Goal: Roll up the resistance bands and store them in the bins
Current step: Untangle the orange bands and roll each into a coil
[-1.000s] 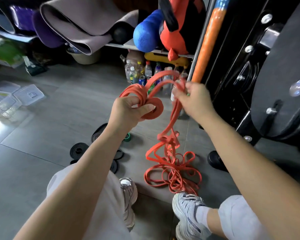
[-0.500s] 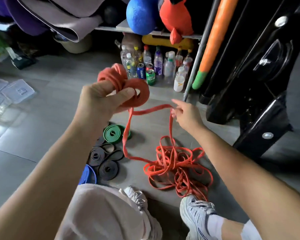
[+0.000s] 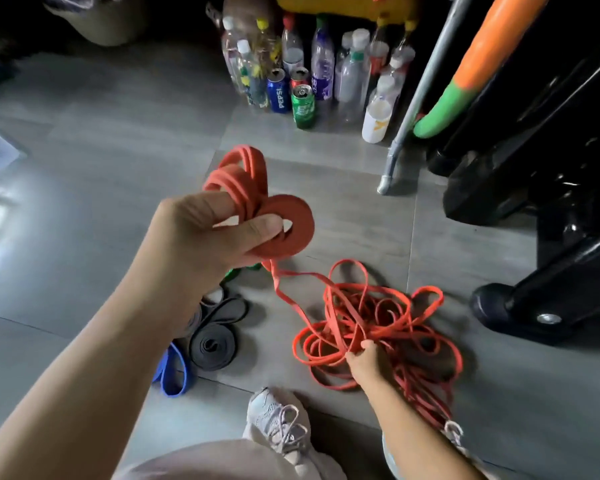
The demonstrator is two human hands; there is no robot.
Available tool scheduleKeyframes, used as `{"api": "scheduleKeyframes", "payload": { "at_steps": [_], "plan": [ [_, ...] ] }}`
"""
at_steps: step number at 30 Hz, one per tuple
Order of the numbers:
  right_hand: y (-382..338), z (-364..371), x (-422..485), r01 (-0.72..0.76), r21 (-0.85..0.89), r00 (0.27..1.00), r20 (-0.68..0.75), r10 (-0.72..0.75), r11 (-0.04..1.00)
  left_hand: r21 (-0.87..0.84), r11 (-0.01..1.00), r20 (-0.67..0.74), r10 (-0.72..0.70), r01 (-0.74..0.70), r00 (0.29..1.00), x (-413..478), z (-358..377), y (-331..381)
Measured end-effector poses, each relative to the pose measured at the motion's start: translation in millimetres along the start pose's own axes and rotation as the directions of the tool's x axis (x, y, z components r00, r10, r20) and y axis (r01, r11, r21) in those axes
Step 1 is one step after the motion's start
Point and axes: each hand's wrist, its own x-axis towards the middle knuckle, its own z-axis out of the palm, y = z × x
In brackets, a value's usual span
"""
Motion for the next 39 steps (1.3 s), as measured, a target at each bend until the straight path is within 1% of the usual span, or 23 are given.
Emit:
{"api": "scheduleKeyframes", "payload": {
  "at_steps": [2,4,5,6,7,10,12,14,16,18,20,22,24,25,26,27,29,30,31,34,36,37,39],
  "plan": [
    [-3,16,13,-0.155,0.245,0.987,0.078,0.139,0.957,0.023,0.999,0.018,-0.046,0.045,0.999,3,-5,-9],
    [-10,20,18,-0.296,0.514,0.955,0.161,0.248,0.805,-0.014,0.997,0.010,-0.074,0.075,0.997,3,-10,-17],
    [-11,23,24,-0.304,0.573,0.952,0.154,0.264,0.761,-0.007,0.997,0.002,-0.080,0.080,0.997,5,-12,-19],
    [-10,29,32,-0.287,0.604,0.955,0.122,0.270,0.744,0.019,0.997,0.009,-0.078,0.077,0.997,6,-14,-20],
    [-10,33,36,-0.273,0.604,0.959,0.105,0.265,0.749,0.033,0.996,0.019,-0.080,0.080,0.997,8,-16,-21],
    [-11,41,44,-0.232,0.524,0.973,0.107,0.207,0.819,0.025,0.993,0.031,-0.120,0.119,0.992,12,-19,-25],
    [-19,27,27,-0.215,0.421,0.975,0.138,0.172,0.881,0.042,0.991,0.034,-0.128,0.126,0.991,14,-18,-26],
    [-17,18,20,-0.162,0.287,0.981,0.150,0.123,0.944,0.051,0.991,0.038,-0.126,0.124,0.991,12,-17,-26],
    [-14,19,19,-0.122,0.217,0.986,0.140,0.093,0.969,0.053,0.992,0.039,-0.120,0.118,0.992,10,-14,-27],
    [-15,29,23,-0.143,0.183,0.987,0.098,0.126,0.973,0.021,0.994,0.048,-0.112,0.111,0.993,6,-12,-28],
    [-22,36,25,-0.154,0.177,0.988,0.011,0.154,0.972,0.002,0.995,0.062,-0.104,0.104,0.993,3,-11,-29],
    [-23,39,29,-0.175,0.217,0.979,-0.064,0.193,0.960,0.023,0.994,0.064,-0.107,0.106,0.992,3,-10,-34],
    [-19,36,32,-0.168,0.241,0.978,-0.080,0.192,0.956,0.041,0.991,0.035,-0.132,0.131,0.991,5,-11,-38],
    [-16,35,32,-0.132,0.216,0.985,-0.082,0.153,0.967,0.049,0.989,0.024,-0.142,0.140,0.990,6,-12,-40],
    [-14,32,31,-0.077,0.146,0.992,-0.090,0.090,0.986,0.062,0.987,0.016,-0.150,0.149,0.988,9,-13,-41],
    [-11,27,29,-0.007,0.026,0.995,-0.098,0.010,1.000,0.083,0.985,0.009,-0.150,0.149,0.989,11,-14,-40],
    [-7,13,22,0.141,-0.252,0.979,-0.110,-0.173,0.958,0.095,0.985,-0.004,-0.142,0.142,0.990,17,-14,-37],
    [-3,5,21,0.206,-0.312,0.961,-0.116,-0.252,0.928,0.081,0.987,-0.016,-0.141,0.142,0.990,21,-13,-35],
    [-1,-4,19,0.263,-0.311,0.943,-0.116,-0.311,0.913,0.060,0.989,-0.030,-0.131,0.133,0.991,24,-12,-32],
    [0,-34,7,0.414,-0.219,0.885,-0.131,-0.448,0.883,0.029,0.995,-0.058,-0.092,0.093,0.994,33,-5,-21],
    [-7,-55,-9,0.496,-0.260,0.826,-0.155,-0.542,0.829,0.046,0.997,-0.059,-0.061,0.064,0.996,35,0,-16],
    [-11,-67,-18,0.541,-0.301,0.773,-0.190,-0.606,0.785,0.088,0.995,-0.053,-0.046,0.051,0.998,35,3,-14],
    [-19,-93,-39,0.618,-0.437,0.632,-0.218,-0.744,0.653,0.177,0.984,-0.057,-0.025,0.035,0.998,32,9,-12]
  ]
}}
